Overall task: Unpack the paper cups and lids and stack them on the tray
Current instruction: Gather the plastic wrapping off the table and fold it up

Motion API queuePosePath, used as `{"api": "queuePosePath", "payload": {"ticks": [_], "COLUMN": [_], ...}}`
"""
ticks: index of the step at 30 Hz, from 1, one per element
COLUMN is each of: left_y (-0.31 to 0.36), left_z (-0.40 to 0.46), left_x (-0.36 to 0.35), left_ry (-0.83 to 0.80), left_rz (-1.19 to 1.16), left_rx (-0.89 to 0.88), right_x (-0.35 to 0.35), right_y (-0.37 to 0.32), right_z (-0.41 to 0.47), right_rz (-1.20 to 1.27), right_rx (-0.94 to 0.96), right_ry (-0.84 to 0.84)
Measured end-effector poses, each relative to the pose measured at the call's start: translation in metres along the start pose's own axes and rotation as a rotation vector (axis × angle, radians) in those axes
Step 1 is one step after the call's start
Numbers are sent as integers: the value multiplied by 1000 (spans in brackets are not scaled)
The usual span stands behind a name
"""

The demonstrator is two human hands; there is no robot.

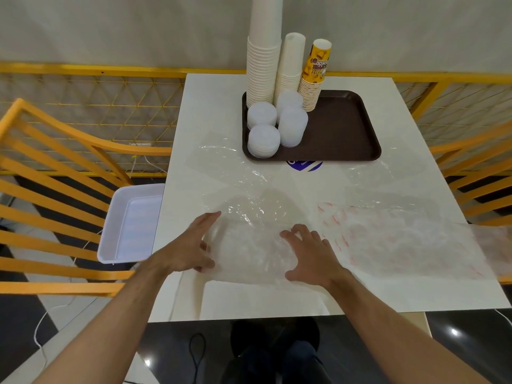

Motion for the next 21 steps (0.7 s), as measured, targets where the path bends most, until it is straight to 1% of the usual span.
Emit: {"api": "queuePosePath", "payload": {"ticks": [1, 3, 4, 5, 6, 9, 10, 12, 17, 19, 21], "left_y": [-2, 2, 9, 20, 32, 60, 66, 71, 83, 87, 89], "left_z": [2, 8, 13, 19, 27, 56, 64, 76, 87, 88, 89], "left_x": [6, 17, 17, 14, 6, -24, -31, -38, -45, -45, -44], "left_ry": [88, 355, 439, 458, 410, 171, 119, 66, 53, 23, -45], "left_rz": [82, 258, 319, 371, 439, 738, 823, 931, 1023, 984, 888], "left_rx": [9, -14, -42, -64, -65, -30, -11, 28, 22, 14, -11], "right_x": [0, 0, 0, 0, 0, 0, 0, 1, 3, 3, 5], "right_y": [0, 0, -1, -1, -1, -2, -2, -2, 0, 0, 2], "right_z": [1, 2, 3, 3, 3, 3, 2, 2, 2, 2, 0], "right_rz": [0, -12, -20, -29, -39, -79, -91, -103, -121, -117, -71], "right_rx": [-2, -7, -9, -11, -11, -11, -14, -22, -19, -10, 16], "right_ry": [-2, -5, -4, -1, 2, 10, 11, 14, 28, 25, 32]}}
Point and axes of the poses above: each hand's wrist, its own z-axis towards the middle knuckle, its own x-axis out of the back of the hand, y = z × x, the point moved 4 cm from there along z, towards the middle knuckle, and after that the axes turned 5 degrees about -y, right-handed, at the moved point
